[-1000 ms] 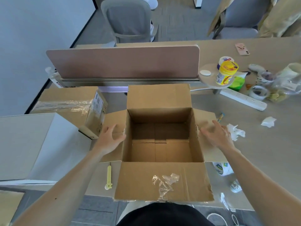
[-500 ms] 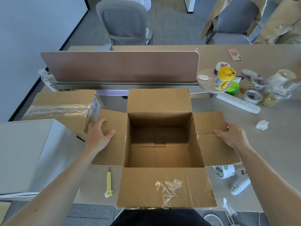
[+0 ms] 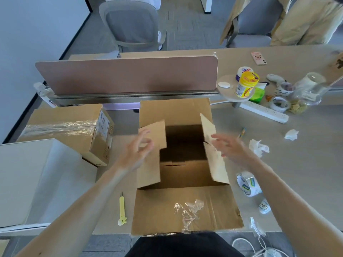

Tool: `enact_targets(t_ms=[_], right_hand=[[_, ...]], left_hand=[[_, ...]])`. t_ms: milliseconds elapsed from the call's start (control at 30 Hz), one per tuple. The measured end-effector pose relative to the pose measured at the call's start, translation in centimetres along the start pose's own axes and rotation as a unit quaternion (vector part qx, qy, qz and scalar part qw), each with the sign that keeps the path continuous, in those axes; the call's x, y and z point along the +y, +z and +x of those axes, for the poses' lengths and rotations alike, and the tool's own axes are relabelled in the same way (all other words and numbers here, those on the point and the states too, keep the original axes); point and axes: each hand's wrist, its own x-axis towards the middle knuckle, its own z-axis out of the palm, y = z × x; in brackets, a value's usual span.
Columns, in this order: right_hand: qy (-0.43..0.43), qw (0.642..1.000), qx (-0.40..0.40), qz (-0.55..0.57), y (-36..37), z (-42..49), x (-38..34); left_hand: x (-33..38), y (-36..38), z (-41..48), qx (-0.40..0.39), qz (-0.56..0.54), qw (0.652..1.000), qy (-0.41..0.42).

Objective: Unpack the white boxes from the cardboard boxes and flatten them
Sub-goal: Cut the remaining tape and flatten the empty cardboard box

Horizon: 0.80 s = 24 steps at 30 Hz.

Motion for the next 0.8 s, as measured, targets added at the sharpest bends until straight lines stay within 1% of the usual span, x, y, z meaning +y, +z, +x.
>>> enact_targets(t_ms=[67,133,233,300,367,400,433,500,567,600,667,800], right_hand=[[-0.002,0.998,-0.016,-0.055,1.0,-0.5,1.1],[0.006,0.997,0.005,-0.071,1.3,-1.2,2.6],[0.064,0.996,0.059,-0.032,1.4,-2.3,5.3],[0.124,0.990,0.059,-0.032,1.4,-3.0,7.6],[0.155,0.987,0.034,-0.026,1.9,-3.6,9.3],[0.170,0.985,0.017,0.008,2.2,-3.9,9.6],[0.180,0.981,0.001,0.071,2.5,-4.3,9.6],[0.212,0.957,-0.040,0.192,3.2,-4.9,9.8],[0.221,0.941,-0.080,0.242,3.7,-5.5,10.0],[0.221,0.934,-0.095,0.266,4.0,-5.6,10.0],[0.237,0.924,-0.084,0.289,4.7,-5.9,9.9],[0.218,0.933,-0.061,0.280,4.1,-6.2,7.9]], left_hand=[[-1.1,1.0,-0.1,-0.041,0.016,0.999,-0.007],[-2.8,1.3,-0.4,-0.049,0.029,0.998,-0.006],[-5.4,1.0,-1.3,0.020,0.036,0.999,-0.007],[-6.6,0.8,-2.1,0.045,0.010,0.997,-0.053],[-7.6,0.9,-2.9,0.019,-0.027,0.992,-0.123],[-8.3,1.1,-3.3,-0.007,-0.054,0.987,-0.153],[-8.8,1.3,-3.6,-0.036,-0.082,0.979,-0.181],[-9.2,2.0,-4.3,-0.086,-0.124,0.965,-0.213],[-9.0,2.9,-4.8,-0.100,-0.145,0.958,-0.227],[-8.8,3.2,-5.0,-0.099,-0.156,0.955,-0.231],[-8.4,3.6,-5.3,-0.100,-0.179,0.952,-0.227],[-8.2,2.9,-5.5,-0.093,-0.208,0.951,-0.208]])
